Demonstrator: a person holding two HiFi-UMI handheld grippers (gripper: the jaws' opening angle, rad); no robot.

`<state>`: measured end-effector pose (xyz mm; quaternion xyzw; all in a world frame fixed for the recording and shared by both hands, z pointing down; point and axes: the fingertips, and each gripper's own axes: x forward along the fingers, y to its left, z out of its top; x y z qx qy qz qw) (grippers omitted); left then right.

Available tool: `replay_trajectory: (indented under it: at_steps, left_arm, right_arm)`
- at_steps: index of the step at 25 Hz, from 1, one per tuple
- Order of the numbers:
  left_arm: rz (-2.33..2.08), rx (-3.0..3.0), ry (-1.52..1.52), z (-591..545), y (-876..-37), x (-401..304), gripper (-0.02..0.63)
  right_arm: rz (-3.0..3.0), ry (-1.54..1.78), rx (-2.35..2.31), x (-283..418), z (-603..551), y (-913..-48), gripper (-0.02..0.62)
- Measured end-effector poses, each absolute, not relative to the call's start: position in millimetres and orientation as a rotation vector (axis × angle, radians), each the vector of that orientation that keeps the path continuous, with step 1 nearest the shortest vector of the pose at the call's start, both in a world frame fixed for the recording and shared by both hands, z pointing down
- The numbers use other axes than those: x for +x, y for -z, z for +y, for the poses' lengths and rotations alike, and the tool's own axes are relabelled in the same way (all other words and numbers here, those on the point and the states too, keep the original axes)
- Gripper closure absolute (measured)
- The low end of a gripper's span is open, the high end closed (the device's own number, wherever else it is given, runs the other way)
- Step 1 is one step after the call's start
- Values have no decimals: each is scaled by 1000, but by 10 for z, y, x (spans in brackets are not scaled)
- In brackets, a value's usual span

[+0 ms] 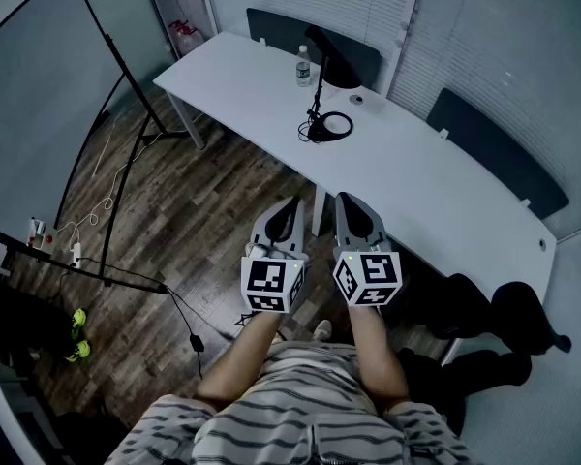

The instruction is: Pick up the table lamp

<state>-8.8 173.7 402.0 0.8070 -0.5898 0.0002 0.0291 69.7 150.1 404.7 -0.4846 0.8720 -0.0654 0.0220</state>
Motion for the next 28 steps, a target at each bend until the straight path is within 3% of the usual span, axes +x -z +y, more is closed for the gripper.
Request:
replay_trajectory:
  at_steps: [28]
  left_arm:
    - [-1723, 2539, 31, 1697, -4102, -709, 600]
  right_arm:
    - [2678, 217, -1575, 127, 1567, -4096, 584]
